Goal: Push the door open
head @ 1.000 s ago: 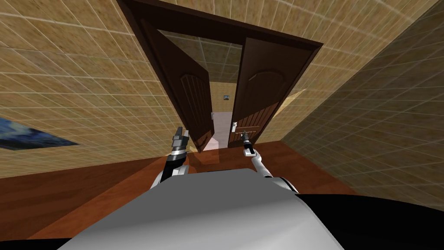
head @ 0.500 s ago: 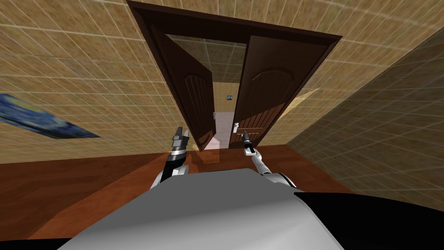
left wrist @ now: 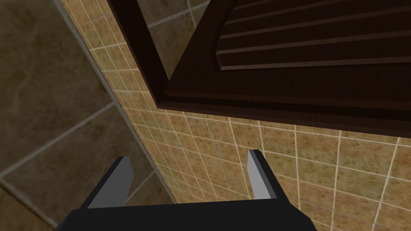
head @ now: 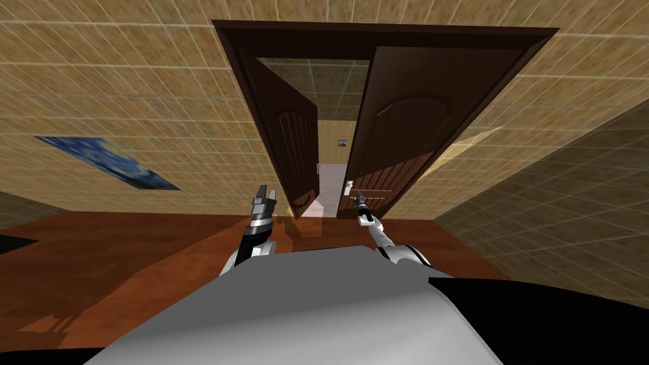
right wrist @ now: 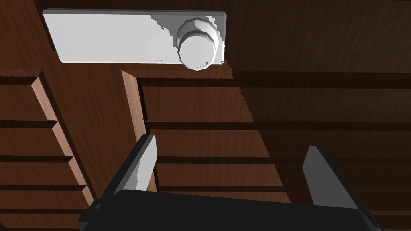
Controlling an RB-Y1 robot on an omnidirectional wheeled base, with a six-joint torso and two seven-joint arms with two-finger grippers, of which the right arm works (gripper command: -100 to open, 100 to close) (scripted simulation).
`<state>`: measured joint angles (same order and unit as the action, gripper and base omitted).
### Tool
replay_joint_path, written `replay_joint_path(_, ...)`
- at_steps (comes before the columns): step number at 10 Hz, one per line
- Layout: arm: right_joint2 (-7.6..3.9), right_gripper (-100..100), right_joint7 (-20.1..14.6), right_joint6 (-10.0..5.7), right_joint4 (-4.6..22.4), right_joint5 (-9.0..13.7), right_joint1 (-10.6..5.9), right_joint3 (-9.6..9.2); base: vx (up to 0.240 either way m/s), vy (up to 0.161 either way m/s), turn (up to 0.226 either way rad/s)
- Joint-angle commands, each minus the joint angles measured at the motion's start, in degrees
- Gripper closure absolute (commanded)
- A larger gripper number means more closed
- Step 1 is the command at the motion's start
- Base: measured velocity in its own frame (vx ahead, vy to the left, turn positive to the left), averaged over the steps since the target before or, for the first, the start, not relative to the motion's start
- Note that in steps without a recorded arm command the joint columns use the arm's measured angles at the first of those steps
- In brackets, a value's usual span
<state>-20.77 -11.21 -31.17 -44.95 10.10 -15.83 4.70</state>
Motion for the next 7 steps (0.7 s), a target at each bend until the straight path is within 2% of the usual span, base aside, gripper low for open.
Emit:
replay_joint_path(1,-0.35,-100,0.0,-0.08,2.2,0.2,-1.05,0.04,-0.005,-0.054,0.082)
replay_joint_path(3,-0.91,-100,0.0,0.02,4.6,0.5,-2.31,0.08,-0.007,-0.049,0.157)
replay_joint_path(4,-1.43,-100,0.0,0.11,6.9,0.8,-3.49,0.12,-0.005,-0.068,0.225)
replay_joint_path(7,-2.17,-100,-0.1,0.24,10.1,1.2,-5.16,0.17,-0.008,-0.06,0.143)
